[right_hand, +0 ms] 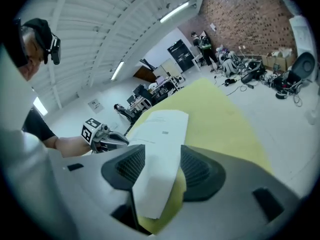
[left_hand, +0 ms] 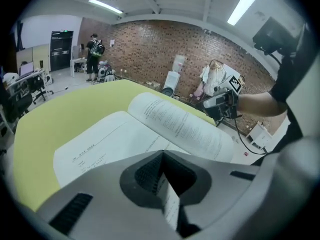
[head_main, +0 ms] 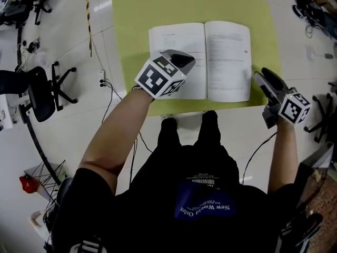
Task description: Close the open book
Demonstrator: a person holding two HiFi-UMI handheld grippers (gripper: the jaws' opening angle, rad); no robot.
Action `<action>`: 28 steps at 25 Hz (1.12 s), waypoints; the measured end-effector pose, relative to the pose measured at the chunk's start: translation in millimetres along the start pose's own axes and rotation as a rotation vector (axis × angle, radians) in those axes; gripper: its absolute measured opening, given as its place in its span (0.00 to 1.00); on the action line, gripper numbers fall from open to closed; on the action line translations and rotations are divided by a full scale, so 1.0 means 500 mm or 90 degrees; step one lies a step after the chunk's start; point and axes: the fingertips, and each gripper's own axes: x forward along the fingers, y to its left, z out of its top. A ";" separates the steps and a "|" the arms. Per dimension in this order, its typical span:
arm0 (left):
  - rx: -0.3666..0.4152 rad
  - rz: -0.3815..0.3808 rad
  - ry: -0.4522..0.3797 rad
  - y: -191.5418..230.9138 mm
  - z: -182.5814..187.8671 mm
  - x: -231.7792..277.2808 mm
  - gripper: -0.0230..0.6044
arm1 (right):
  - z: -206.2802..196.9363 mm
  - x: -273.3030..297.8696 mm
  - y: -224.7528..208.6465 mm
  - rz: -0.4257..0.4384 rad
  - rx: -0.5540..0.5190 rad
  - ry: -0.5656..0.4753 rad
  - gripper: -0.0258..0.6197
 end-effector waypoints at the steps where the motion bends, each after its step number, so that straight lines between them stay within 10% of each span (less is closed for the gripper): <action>1: 0.002 0.005 0.004 0.000 -0.003 0.000 0.05 | 0.000 0.003 0.000 0.004 -0.001 0.003 0.34; 14: -0.010 0.001 0.005 0.005 -0.018 0.002 0.05 | -0.017 0.094 0.079 0.208 0.140 0.075 0.48; 19: -0.015 -0.001 -0.009 0.010 -0.035 -0.010 0.05 | 0.008 0.095 0.133 0.257 0.113 0.061 0.16; 28: -0.042 0.008 -0.069 0.000 -0.042 -0.036 0.05 | 0.054 0.115 0.256 0.264 0.073 0.074 0.12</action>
